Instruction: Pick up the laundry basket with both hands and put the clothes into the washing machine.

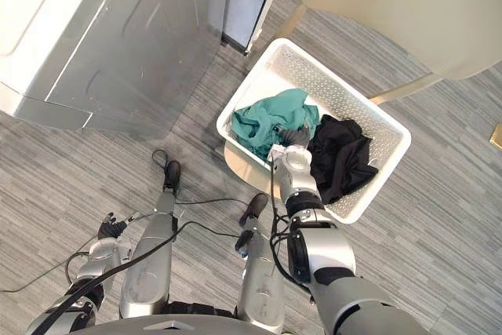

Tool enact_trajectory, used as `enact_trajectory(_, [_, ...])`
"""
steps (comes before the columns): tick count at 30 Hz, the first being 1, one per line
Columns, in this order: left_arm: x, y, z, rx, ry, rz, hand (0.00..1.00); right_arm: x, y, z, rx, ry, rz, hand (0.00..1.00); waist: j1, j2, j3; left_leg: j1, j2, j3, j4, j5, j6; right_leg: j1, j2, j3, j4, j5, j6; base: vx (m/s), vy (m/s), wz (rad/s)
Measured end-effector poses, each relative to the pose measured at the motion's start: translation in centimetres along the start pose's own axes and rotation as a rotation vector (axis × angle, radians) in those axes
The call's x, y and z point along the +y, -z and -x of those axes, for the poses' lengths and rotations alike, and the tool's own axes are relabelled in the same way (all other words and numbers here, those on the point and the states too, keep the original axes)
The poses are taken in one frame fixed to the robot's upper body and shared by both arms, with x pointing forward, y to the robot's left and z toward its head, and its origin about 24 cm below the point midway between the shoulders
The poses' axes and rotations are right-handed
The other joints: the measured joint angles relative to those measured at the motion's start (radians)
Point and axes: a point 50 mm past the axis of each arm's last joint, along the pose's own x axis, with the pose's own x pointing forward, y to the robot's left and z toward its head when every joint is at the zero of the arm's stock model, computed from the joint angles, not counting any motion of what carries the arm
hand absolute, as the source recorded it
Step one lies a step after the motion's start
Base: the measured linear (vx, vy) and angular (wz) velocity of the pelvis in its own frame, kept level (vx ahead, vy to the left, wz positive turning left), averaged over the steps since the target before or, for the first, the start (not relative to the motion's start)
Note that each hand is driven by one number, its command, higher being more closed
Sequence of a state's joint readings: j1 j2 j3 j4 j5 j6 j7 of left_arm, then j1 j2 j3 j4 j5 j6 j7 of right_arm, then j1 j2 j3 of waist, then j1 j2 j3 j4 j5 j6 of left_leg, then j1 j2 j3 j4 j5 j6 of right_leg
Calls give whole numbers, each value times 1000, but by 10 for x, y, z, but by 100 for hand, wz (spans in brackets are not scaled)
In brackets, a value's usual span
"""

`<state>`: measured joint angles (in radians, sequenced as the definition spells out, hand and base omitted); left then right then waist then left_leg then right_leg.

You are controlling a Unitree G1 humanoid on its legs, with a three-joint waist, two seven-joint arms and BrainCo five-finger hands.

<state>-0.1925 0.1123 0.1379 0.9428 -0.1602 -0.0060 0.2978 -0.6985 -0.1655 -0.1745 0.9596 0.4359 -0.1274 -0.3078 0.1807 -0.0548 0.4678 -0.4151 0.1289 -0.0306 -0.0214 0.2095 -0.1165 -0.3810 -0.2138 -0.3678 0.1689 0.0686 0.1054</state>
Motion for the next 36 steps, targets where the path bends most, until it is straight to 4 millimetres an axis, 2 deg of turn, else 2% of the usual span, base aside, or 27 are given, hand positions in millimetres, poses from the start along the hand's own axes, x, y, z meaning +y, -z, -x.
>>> enact_trajectory(3, [-6, 0, 2, 3, 9, 65, 0, -10, 13, 4, 55, 50, -198, 100, 0, 0, -1, 17, -5, 0, -2, 0, 0, 2, -12, 0, 35, -22, 3, -1, -57, 6])
enact_trajectory(9, [-7, 10, 6, 44, 4, 159, 0, -14, 31, 15, 103, 74, -489, 100, 1, 0, -10, 59, -14, 5, -23, 2, -2, 7, -41, -3, 107, -69, 8, 18, -50, 6])
enact_trajectory(14, [-2, 20, 9, 68, -8, 194, 0, -18, 38, 27, 89, 34, -604, 100, -8, -1, -10, 105, -26, 5, -35, 2, -1, 32, -65, -6, 157, -105, 16, 46, -53, 10])
enact_trajectory(22, [5, 34, 14, 89, -2, 190, 0, -12, 25, 52, -26, -65, -751, 100, -33, -1, -14, 194, -49, 14, -49, -16, -3, 88, -102, 1, 205, -154, 28, 19, -35, 3])
enact_trajectory(28, [14, 54, 21, 141, -14, 209, 0, -3, 11, 74, -115, -185, -801, 100, -50, 0, -82, 225, -53, 20, -50, -33, -2, 109, -113, 0, 228, -183, 35, 42, -36, 0])
enact_trajectory(31, [23, 79, 30, 226, -59, 320, 0, -7, 4, 87, -165, -244, -812, 100, -57, 3, -143, 263, -55, 20, -47, -51, -5, 152, -117, -9, 231, -203, 45, 86, -62, 5])
enact_trajectory(33, [26, 88, 33, 265, -79, 376, 0, -9, 2, 91, -181, -255, -822, 100, -62, 6, -170, 263, -57, 13, -39, -57, -5, 165, -121, -22, 230, -210, 47, 53, -40, 16])
enact_trajectory(36, [40, 116, 44, 370, -178, 555, 0, -18, -2, 96, -219, -259, -837, 100, -68, 16, -206, 303, -65, 4, -31, -78, -6, 221, -130, -39, 224, -226, 55, 50, -46, 14])
